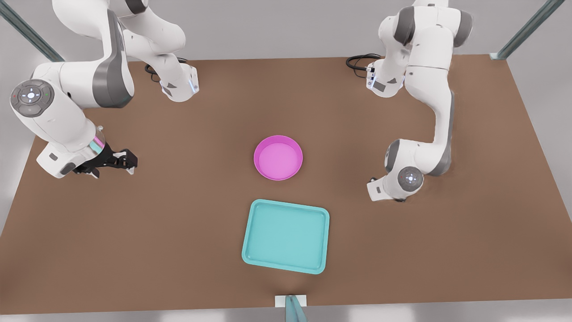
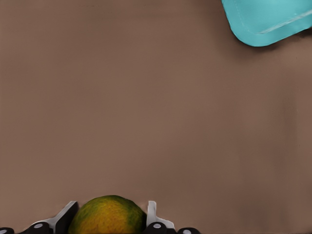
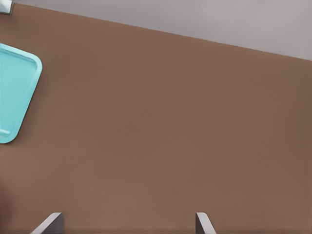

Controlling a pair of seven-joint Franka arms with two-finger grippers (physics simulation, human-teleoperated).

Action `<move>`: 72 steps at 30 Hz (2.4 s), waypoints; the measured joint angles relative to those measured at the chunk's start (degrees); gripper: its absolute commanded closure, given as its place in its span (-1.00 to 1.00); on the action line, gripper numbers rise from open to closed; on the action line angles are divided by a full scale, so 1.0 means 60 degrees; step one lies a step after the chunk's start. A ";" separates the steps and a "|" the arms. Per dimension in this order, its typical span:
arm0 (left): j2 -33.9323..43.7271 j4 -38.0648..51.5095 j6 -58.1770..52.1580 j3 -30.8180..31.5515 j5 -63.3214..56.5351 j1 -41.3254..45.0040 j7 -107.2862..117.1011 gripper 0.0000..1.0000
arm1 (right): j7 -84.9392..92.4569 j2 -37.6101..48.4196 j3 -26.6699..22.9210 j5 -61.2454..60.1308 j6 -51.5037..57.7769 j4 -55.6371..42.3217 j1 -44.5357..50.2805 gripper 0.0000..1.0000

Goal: Place the orange on the plate with the left arm and the plate on the tray with the right arm

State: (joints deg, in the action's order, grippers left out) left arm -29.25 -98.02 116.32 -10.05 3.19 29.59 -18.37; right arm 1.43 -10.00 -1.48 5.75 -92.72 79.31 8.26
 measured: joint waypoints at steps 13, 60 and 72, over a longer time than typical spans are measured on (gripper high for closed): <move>-0.2318 0.2645 -0.1750 0.1401 0.0921 0.3827 0.4420 -0.39 | 0.0033 -0.0110 0.0000 0.0000 -0.0052 0.0000 0.0000 -1.00; 0.3381 0.2842 -0.5838 0.2237 -0.0424 -0.5015 0.2860 -1.00 | -0.2046 -0.3541 0.3336 -0.5121 -0.9572 0.6731 0.2421 -0.71; 0.3312 0.2842 -0.5834 0.2186 -0.0425 -0.5023 0.2596 -1.00 | -0.1855 -0.3686 0.3339 -0.5239 -0.9710 0.6550 0.2460 0.57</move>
State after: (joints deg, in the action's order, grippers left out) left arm -9.38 -80.97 81.32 3.06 0.65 -0.54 -2.80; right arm -9.70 -32.12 18.55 -25.69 -150.98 118.60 23.02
